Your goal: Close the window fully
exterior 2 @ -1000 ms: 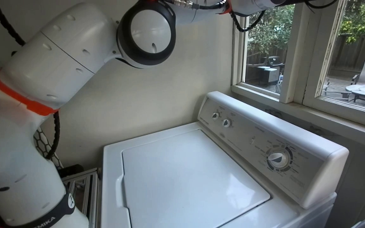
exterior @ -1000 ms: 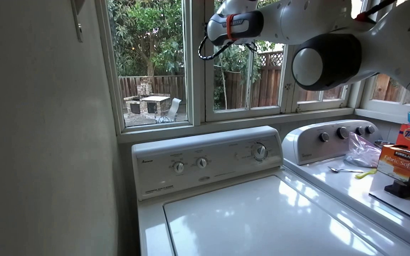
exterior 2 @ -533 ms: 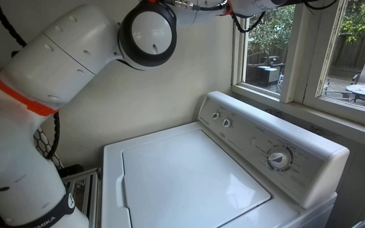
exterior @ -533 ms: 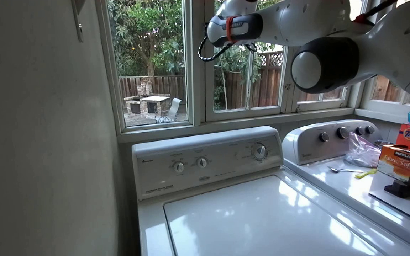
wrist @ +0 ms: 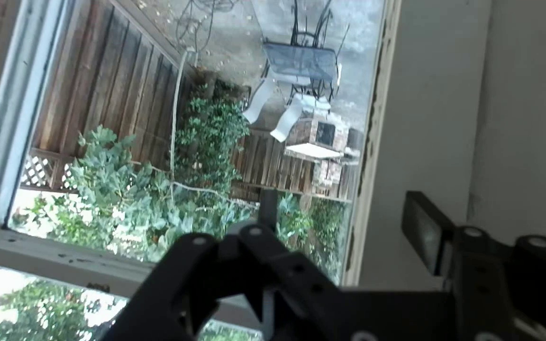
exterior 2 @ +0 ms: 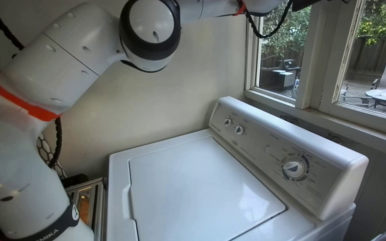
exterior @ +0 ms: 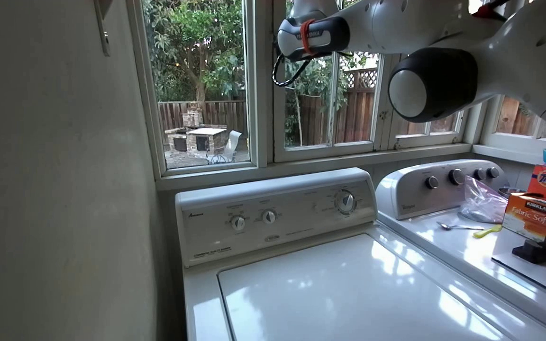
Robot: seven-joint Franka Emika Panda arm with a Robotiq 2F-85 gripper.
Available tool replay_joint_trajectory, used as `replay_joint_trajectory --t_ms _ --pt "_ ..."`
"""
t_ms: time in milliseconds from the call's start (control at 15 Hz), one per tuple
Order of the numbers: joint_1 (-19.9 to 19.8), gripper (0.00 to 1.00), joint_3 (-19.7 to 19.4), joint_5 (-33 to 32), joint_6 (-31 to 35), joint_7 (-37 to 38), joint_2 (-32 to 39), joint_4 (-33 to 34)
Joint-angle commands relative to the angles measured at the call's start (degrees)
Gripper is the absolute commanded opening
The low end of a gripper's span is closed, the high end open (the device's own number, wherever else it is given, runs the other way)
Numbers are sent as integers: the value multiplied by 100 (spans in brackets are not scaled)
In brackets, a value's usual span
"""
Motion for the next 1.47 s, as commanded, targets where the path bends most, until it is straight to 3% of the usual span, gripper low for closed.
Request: replay_joint_trajectory --t_ms 0,533,600,867,1067,1200,1267,1400 --pt "164 99 96 -21 -1174 -493 -357 -254" --pt "487 100 26 -128 -4006 -1637 -931 -171" --pt "443 100 165 72 -4366 -1771 -1031 -173" --pt "373 100 320 314 -5461 -1611 -1223 -99" --pt "236 100 515 716 -5806 -1553 -1311 -56" --pt "176 100 563 985 -5619 -1177 -1266 8" --pt "280 100 427 730 -5580 -1425 -1227 1" --pt "236 100 476 853 -5580 -1296 -1238 3"
